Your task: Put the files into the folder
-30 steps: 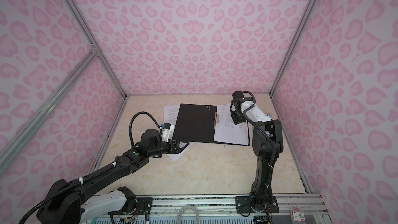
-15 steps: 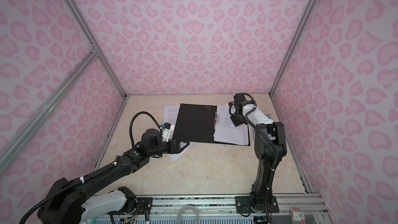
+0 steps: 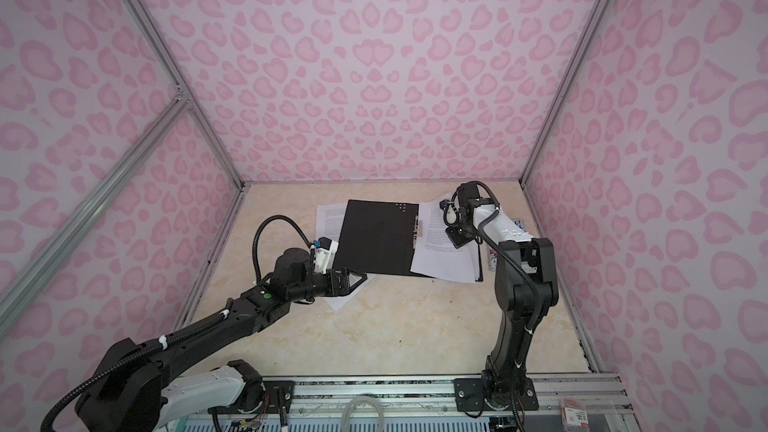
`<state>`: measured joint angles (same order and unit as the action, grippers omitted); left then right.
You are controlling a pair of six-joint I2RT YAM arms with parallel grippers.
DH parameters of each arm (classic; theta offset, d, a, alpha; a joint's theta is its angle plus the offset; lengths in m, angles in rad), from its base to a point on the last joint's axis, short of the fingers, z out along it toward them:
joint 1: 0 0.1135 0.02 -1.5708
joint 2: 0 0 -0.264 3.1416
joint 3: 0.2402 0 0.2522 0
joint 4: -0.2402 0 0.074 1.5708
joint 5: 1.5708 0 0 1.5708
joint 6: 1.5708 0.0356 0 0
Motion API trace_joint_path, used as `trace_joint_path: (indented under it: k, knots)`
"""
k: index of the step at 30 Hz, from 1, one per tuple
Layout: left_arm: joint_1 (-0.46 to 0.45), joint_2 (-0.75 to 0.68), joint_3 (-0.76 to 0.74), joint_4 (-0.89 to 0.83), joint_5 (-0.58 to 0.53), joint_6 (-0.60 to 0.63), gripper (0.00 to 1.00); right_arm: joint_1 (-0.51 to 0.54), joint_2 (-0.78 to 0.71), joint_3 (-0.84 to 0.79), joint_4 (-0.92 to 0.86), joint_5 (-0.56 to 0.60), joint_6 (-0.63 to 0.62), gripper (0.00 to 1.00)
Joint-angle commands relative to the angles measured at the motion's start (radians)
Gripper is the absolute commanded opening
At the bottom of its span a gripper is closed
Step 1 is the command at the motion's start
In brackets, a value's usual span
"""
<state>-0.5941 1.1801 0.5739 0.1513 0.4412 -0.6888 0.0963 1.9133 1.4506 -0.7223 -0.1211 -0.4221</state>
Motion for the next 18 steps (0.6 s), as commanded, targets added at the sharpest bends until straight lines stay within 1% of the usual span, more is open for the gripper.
trace_joint_path:
  k: [1,7,16,18]
  knots:
    - [-0.001,0.007,0.014,0.033,0.011,-0.002,0.97,0.001,0.010,0.006,0.005,-0.002,-0.009,0.00]
    - [0.000,0.016,0.013,0.065,0.019,-0.008,0.97,0.014,0.018,0.015,0.011,-0.004,-0.017,0.00]
    - [-0.001,0.028,0.011,0.077,0.031,-0.015,0.97,0.020,0.038,0.027,0.005,0.029,-0.013,0.00]
    - [0.000,0.030,0.010,0.079,0.031,-0.017,0.97,0.020,0.041,0.057,0.007,0.032,-0.012,0.00]
